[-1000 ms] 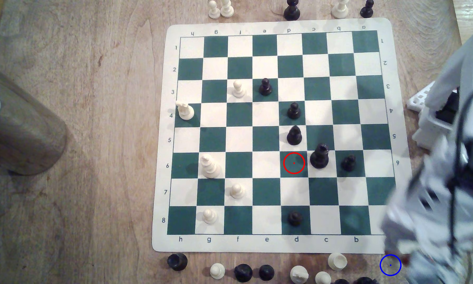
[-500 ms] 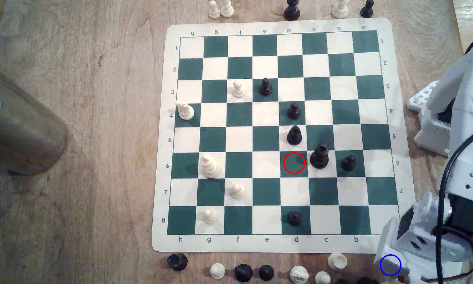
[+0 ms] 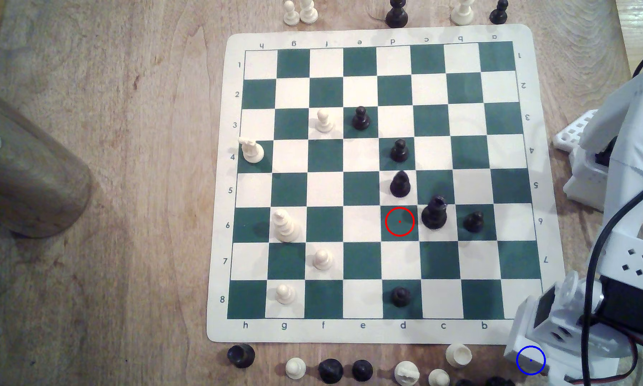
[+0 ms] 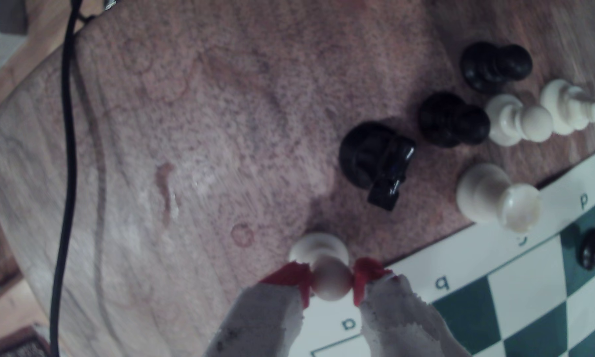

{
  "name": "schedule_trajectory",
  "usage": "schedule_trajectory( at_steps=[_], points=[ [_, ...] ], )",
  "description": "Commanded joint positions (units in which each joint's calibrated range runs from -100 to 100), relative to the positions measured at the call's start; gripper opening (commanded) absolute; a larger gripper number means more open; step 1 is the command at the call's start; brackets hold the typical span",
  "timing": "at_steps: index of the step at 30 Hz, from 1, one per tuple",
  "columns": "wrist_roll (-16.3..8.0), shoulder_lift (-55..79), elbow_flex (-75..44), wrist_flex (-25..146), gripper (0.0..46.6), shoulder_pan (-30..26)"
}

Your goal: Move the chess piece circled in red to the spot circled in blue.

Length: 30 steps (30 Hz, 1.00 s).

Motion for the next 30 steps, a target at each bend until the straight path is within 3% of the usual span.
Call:
schedule_trajectory(
  at_steps=[1, 8, 9, 13, 30],
  points=[
    [0.0, -0.41, -0.4, -0.71, 2.8, -0.43],
    [-0.15, 0.87, -0.4, -0.55, 3.4, -0.43],
    [-0.39, 1.12, -0.4, -0.06, 7.3, -0.43],
    [-0.44, 0.95, -0.4, 2.97, 15.8, -0.43],
    [-2.15, -10.42, -8.01, 14.6, 18.0, -0.35]
  ],
)
